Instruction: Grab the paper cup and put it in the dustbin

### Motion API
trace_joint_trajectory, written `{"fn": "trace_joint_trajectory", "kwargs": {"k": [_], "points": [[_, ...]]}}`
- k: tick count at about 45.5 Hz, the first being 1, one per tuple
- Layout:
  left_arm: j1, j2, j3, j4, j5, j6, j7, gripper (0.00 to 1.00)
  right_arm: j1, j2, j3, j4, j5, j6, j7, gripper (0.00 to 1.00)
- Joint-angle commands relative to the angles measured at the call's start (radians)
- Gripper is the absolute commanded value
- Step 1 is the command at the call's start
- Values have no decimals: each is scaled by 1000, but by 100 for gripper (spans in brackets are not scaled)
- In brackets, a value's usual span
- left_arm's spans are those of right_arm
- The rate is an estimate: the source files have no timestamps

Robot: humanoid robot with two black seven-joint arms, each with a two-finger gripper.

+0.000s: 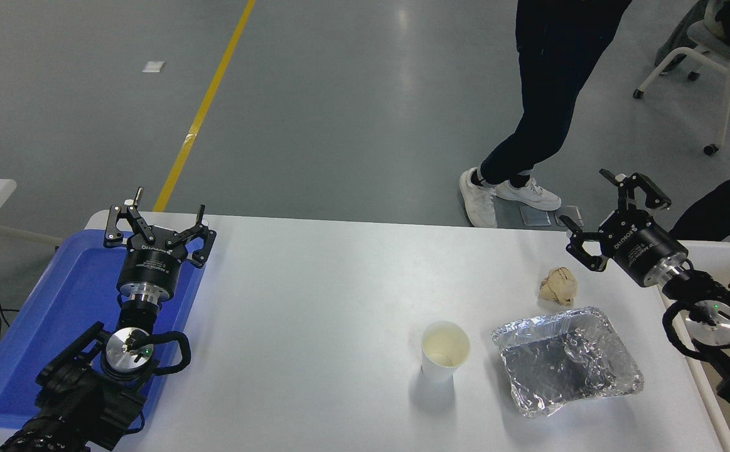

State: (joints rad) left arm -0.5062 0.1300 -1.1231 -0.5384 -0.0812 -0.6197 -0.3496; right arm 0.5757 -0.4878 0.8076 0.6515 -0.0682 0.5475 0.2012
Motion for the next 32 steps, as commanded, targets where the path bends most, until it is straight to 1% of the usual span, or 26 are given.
{"fn": "trace_joint_trajectory", "kwargs": {"k": [1, 22, 32], "points": [[0, -1, -1, 0, 0, 1, 3, 100, 1, -5, -2, -1, -4, 0, 0, 100], [0, 5, 0, 0, -2, 1, 1, 100, 3, -6, -5, 8, -10, 2, 0, 100], [0, 5, 0, 0, -2, 1, 1, 100, 59, -67, -31, 17, -71, -1, -2, 100]]}}
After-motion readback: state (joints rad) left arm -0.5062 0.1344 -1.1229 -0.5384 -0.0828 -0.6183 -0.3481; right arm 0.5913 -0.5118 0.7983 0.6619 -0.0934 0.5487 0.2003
